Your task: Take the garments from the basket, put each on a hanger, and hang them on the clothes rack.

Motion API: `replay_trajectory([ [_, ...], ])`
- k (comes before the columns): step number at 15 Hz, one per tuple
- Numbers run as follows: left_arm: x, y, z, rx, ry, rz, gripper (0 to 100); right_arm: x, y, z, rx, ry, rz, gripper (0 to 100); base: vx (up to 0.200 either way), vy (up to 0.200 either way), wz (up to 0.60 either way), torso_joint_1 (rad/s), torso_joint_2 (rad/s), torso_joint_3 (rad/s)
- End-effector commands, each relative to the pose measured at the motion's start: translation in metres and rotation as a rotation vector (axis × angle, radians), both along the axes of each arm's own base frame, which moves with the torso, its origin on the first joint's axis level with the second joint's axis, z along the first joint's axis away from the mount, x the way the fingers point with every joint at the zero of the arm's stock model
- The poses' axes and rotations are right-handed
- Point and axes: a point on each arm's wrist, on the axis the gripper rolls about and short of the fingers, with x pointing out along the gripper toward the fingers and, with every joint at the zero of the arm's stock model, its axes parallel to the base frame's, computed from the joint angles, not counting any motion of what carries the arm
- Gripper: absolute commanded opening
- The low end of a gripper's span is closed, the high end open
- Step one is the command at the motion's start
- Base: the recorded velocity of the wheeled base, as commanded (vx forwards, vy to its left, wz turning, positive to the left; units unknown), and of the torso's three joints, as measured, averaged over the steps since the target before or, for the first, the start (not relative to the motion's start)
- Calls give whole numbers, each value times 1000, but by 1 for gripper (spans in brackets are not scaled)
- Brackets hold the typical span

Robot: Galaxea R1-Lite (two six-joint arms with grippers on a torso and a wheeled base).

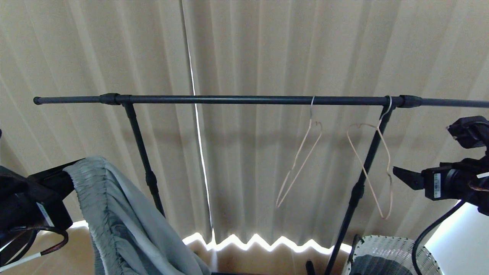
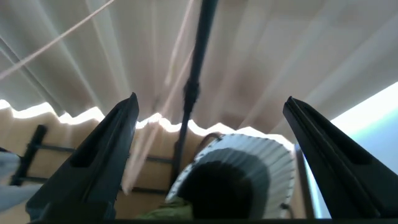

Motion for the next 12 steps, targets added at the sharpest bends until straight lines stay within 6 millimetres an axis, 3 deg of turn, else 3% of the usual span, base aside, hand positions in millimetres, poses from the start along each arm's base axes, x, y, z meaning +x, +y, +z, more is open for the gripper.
replay_trajectory([
  [1, -1, 0, 1, -2, -8, 0, 0, 26, 16, -13, 2, 64, 1, 100, 0, 0, 0, 0, 0, 0],
  [6, -2, 1, 1, -2, -9, 0, 0, 65, 25, -30, -6, 109, -132, 100, 0, 0, 0, 0, 0, 0],
  [12, -2, 1, 1, -2, -8, 0, 0, 72, 22, -32, 4, 107, -164, 100, 0, 0, 0, 0, 0, 0],
])
